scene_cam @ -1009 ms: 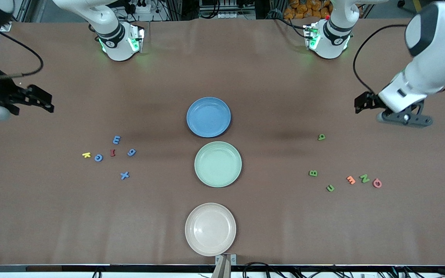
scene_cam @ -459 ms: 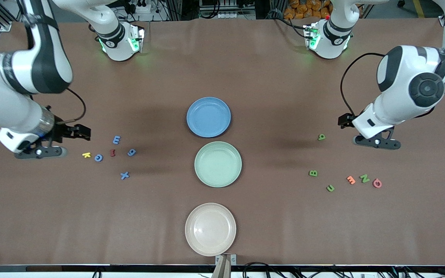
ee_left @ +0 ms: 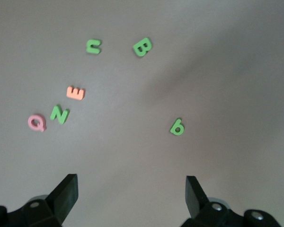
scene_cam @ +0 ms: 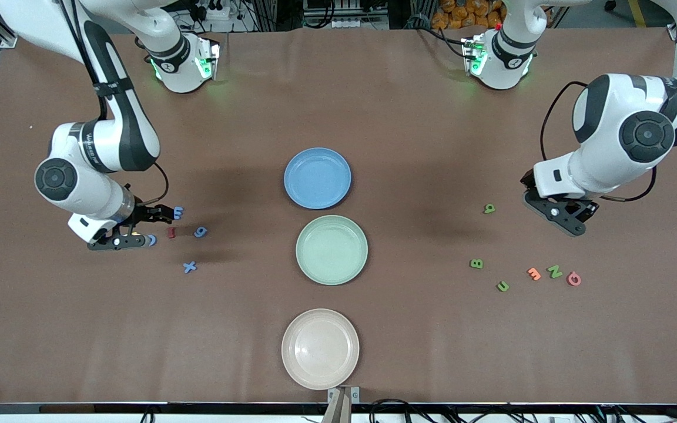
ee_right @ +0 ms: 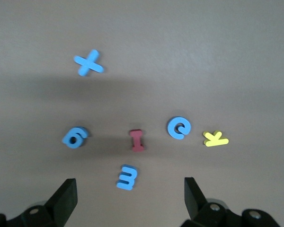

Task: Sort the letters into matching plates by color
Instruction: 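Grasp the blue 3 with the right gripper while the left gripper reaches the green b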

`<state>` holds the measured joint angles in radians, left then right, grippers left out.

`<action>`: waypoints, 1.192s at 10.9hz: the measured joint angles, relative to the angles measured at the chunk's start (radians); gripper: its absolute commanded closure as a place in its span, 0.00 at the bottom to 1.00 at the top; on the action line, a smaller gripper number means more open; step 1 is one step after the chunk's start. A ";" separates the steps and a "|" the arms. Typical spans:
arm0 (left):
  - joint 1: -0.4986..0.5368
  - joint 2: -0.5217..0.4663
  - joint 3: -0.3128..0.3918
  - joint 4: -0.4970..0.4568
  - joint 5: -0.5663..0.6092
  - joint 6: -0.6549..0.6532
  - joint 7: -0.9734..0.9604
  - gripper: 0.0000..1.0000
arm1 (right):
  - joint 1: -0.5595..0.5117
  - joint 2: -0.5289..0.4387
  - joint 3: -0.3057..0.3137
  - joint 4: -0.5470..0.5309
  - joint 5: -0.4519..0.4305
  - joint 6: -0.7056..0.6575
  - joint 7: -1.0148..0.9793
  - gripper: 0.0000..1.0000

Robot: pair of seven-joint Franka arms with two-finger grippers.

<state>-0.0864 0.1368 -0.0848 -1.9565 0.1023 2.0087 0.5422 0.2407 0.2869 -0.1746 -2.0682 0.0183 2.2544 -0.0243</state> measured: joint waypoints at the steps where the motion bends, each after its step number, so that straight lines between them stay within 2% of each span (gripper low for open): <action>1: -0.001 0.000 -0.009 -0.027 0.000 0.039 0.029 0.00 | -0.012 0.000 -0.002 -0.031 0.000 0.027 0.000 0.11; 4: -0.001 -0.015 -0.024 -0.173 0.000 0.211 0.040 0.00 | -0.050 0.001 0.007 -0.154 0.001 0.192 0.007 0.23; 6: 0.000 -0.026 -0.024 -0.258 0.000 0.316 0.076 0.00 | -0.053 0.010 0.039 -0.224 0.002 0.262 0.087 0.27; 8: 0.000 -0.029 -0.024 -0.344 0.000 0.426 0.141 0.00 | -0.053 0.020 0.079 -0.235 0.002 0.266 0.184 0.32; 10: 0.000 -0.022 -0.024 -0.403 0.000 0.446 0.154 0.00 | -0.053 0.044 0.090 -0.235 0.002 0.290 0.209 0.32; 13: -0.012 0.038 -0.032 -0.430 0.016 0.528 0.165 0.00 | -0.067 0.070 0.090 -0.236 0.002 0.320 0.211 0.36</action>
<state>-0.0985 0.1748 -0.1171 -2.3861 0.1180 2.5368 0.7075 0.1735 0.3568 -0.0845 -2.3038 0.0203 2.5742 0.1865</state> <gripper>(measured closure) 0.000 0.317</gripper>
